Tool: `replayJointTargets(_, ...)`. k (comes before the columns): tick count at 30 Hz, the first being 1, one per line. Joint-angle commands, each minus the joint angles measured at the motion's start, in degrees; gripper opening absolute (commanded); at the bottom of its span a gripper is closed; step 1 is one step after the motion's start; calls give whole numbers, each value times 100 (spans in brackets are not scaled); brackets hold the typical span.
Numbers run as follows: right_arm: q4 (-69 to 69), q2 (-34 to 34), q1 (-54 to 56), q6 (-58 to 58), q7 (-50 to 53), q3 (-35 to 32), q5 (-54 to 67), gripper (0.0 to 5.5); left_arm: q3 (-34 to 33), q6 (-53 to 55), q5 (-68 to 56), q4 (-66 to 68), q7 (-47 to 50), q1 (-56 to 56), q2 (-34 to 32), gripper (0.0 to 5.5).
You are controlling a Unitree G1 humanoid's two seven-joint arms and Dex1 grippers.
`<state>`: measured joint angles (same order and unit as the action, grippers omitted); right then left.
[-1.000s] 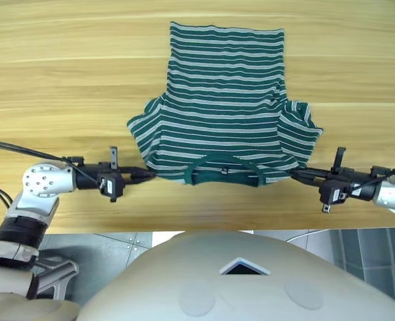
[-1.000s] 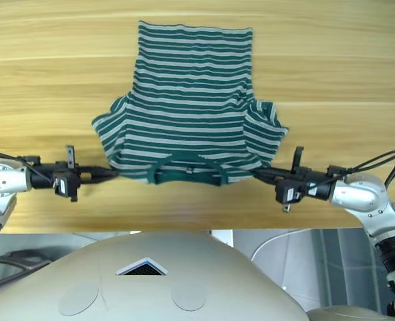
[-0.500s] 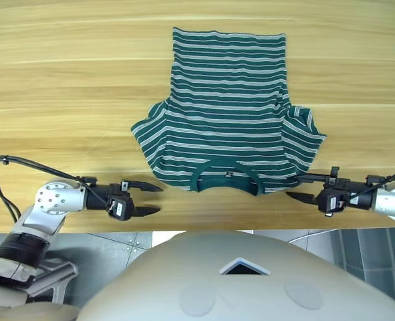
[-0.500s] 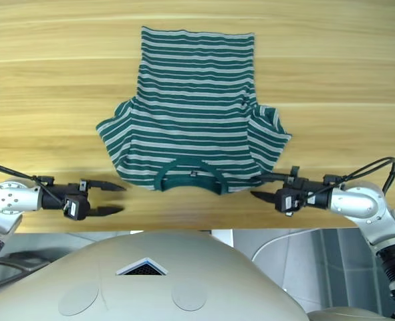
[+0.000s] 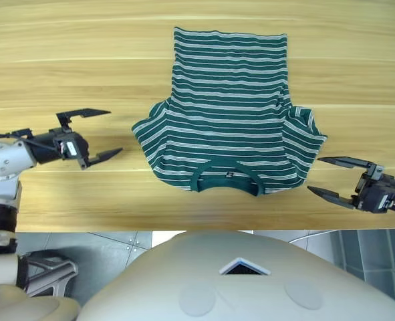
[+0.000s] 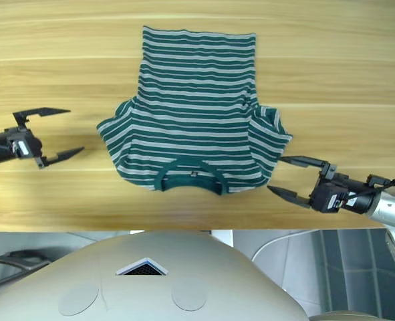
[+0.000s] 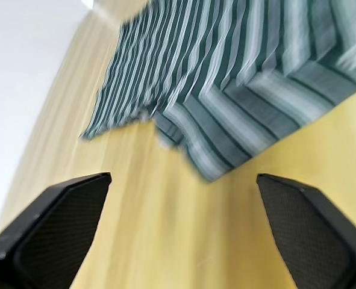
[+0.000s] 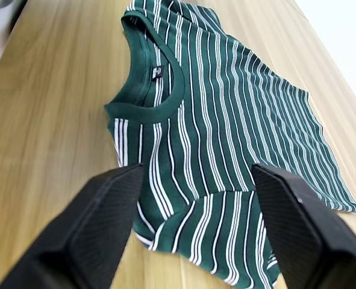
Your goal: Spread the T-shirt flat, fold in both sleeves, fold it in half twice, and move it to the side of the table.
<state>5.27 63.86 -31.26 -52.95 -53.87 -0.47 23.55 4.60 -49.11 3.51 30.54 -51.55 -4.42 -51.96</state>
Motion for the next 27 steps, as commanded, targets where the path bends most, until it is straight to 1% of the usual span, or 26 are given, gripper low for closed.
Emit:
replayJointTargets(1, -138, -150, 5, 49, -183, -133, 118, 331, 451, -208, 1176, 417, 673, -477, 358, 449)
replayJointTargets(6, -174, -320, 143, 159, -293, -184, 24, 331, 939, -465, 1812, 813, 1202, -752, 737, 449)
replayJointTargets(12, -355, -449, 82, 193, -388, -329, 58, 331, 1191, -387, 1920, 789, 1295, -879, 601, 362)
replayJointTargets(21, -399, -641, 69, 281, -561, -404, 95, 331, 1174, -4, 1768, 258, 1180, -689, 291, 203)
replayJointTargets(27, -428, -733, 60, 316, -667, -477, 115, 331, 1228, 38, 1787, 236, 1264, -655, 339, 107)
